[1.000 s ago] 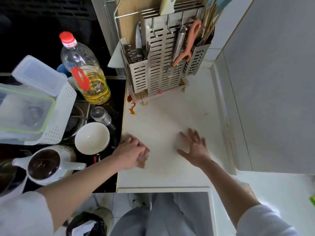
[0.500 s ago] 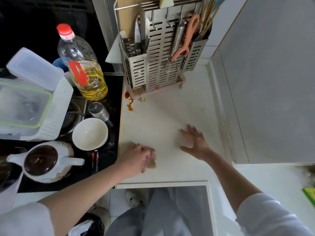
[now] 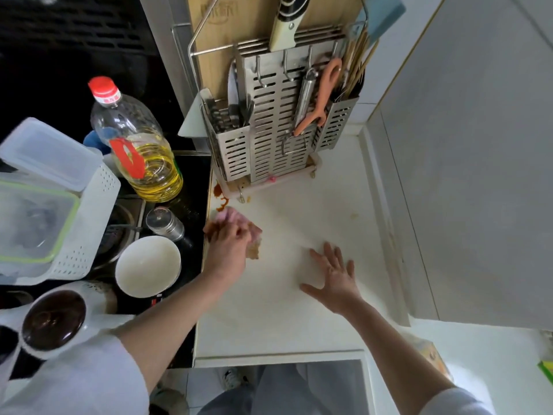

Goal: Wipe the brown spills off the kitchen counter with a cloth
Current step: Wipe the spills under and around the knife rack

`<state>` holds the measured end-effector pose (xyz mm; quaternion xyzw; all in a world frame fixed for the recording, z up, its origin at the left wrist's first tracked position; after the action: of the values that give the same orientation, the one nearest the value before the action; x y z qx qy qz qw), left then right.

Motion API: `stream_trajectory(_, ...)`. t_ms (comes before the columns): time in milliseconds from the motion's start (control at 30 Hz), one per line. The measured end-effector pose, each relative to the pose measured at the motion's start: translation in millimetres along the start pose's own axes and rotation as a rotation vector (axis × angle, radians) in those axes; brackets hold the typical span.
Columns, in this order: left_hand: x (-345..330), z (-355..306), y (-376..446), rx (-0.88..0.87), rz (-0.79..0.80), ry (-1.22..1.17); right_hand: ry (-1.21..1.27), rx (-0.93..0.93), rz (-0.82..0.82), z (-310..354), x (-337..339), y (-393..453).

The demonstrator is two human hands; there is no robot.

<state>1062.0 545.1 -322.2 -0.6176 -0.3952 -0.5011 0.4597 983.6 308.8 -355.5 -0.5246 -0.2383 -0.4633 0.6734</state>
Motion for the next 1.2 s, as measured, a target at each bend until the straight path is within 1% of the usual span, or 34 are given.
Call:
stream_trajectory(67, 9.5, -7.3, 3.6, -0.065, 0.004, 0.034, 0.001, -0.014, -0.001, 0.8, 3.5, 2.4)
stream_trajectory(100, 14.6, -10.6, 2.0, -0.082, -0.023, 0.001, 0.022, -0.019, -0.019, 2.0, 8.8, 5.1)
stream_trajectory(133, 25.6, -7.6, 3.7, -0.058, -0.064, -0.085, 0.072, -0.019, -0.057, 4.0, 23.2, 12.3)
stream_trajectory(167, 35.5, 5.3, 2.8, 0.031, -0.101, -0.238, 0.154, -0.034, -0.1, 4.4, 38.4, 18.4)
stream_trajectory(233, 59.5, 50.1, 10.0, 0.312, -0.203, -0.583, 0.394, -0.093, -0.21, 2.8, 88.6, 39.6)
stream_trajectory(267, 69.3, 70.2, 14.8, 0.42, -0.239, -0.693, 0.507, -0.126, -0.249, 2.5, 113.2, 51.6)
stream_trajectory(300, 79.2, 83.6, 20.9, 0.475, -0.248, -0.759, 0.573, -0.145, -0.263, 4.6, 133.9, 64.1)
stream_trajectory(333, 87.1, 92.8, 29.8, 0.488, -0.242, -0.821, 0.6, -0.127, -0.261, 13.0, 153.2, 77.2)
stream_trajectory(433, 108.6, 99.5, 54.7, 0.435, -0.204, -0.928, 0.572, -0.03, -0.161, 53.3, 182.3, 105.1)
stream_trajectory(500, 116.1, 97.4, 63.6, 0.403, -0.189, -0.953, 0.618, -0.029, -0.138, 67.5, 190.7, 114.2)
stream_trajectory(667, 131.0, 83.6, 78.7, 0.317, -0.118, -1.007, 0.854, -0.154, -0.304, 47.4, 213.5, 122.6)
stream_trajectory(733, 138.6, 83.7, 84.4, 0.296, -0.113, -1.004, 0.906, -0.09, -0.358, 44.8, 228.7, 124.6)
stream_trajectory(767, 141.5, 84.4, 87.0, 0.29, -0.107, -0.987, 0.908, -0.045, -0.358, 47.2, 236.0, 124.8)
stream_trajectory(833, 149.3, 83.1, 89.7, 0.275, -0.104, -0.88, 0.887, 0.028, -0.363, 56.2, 247.7, 125.2)
stream_trajectory(900, 155.7, 79.3, 93.4, 0.241, -0.099, -0.779, 0.869, 0.054, -0.392, 68.5, 254.9, 125.9)
stream_trajectory(1033, 160.4, 75.3, 97.9, 0.211, -0.068, -0.683, 0.911, 0.028, -0.515, 83.1, 263.2, 129.0)
stream_trajectory(1200, 169.9, 75.3, 93.0, 0.223, -0.14, -0.641, 1.028, -0.004, -0.612, 74.7, 258.2, 136.8)
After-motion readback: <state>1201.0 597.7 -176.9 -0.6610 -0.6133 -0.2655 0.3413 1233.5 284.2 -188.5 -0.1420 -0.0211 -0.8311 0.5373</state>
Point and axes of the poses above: each hand's wrist, its own y-axis towards the middle knuckle, its own x-axis out of the back of the hand, z = x × y, the point moved 10 cm from there along y, towards the middle knuckle, and after that the axes turned 1 degree about y, right-handed, at the moved point
